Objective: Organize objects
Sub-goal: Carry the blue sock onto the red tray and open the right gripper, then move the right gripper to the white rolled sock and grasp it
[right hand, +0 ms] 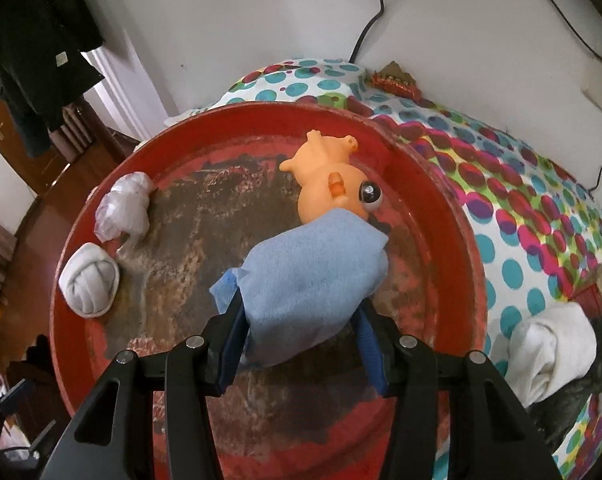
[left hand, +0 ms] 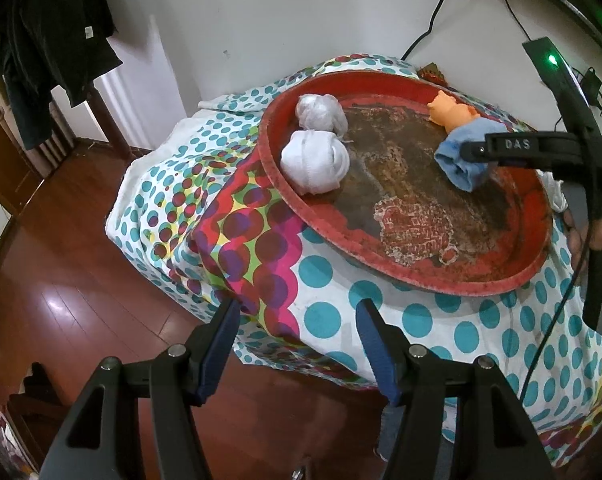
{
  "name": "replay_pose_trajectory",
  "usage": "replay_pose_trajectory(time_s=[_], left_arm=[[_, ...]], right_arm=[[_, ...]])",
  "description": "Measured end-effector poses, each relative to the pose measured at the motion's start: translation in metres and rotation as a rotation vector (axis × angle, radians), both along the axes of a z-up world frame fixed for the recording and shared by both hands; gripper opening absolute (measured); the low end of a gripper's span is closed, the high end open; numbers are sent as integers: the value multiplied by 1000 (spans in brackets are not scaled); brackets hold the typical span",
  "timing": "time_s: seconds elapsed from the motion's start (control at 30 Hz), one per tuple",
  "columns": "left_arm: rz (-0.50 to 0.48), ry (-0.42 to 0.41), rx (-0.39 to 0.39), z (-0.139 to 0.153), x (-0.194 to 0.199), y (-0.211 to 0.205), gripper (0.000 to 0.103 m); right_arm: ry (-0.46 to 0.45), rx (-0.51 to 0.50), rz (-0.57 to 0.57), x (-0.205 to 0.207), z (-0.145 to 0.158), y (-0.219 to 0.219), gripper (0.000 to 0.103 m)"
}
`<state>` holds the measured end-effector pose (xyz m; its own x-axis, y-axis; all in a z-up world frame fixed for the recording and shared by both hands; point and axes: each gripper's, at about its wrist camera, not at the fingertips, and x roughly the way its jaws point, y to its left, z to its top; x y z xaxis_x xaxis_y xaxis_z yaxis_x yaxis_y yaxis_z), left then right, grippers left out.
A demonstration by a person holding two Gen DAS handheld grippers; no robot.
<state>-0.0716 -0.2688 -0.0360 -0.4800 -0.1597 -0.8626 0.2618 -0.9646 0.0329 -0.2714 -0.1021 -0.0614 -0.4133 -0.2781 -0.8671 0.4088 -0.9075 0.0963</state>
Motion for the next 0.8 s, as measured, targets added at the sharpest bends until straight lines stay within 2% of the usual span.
replay_pose_trajectory(time_s=[0.13, 0.27, 0.4, 0.63, 0.8], left_arm=[[-4, -1, 2, 0, -1, 1, 62], [-10, -4, 10, -1, -1, 3, 62], [-23, -10, 11, -1, -2, 8, 62], [-62, 11, -18, 6, 1, 26, 62], [-105, 26, -54, 14, 4, 46, 62]], right_arm=[[38, 48, 14, 10, -1, -3, 52], [76, 67, 45, 26, 4, 4, 67], [113, 59, 47, 42, 18, 21, 70], [172, -41, 6, 79, 44, 79, 72], [226, -30, -35, 107, 50, 133, 73]])
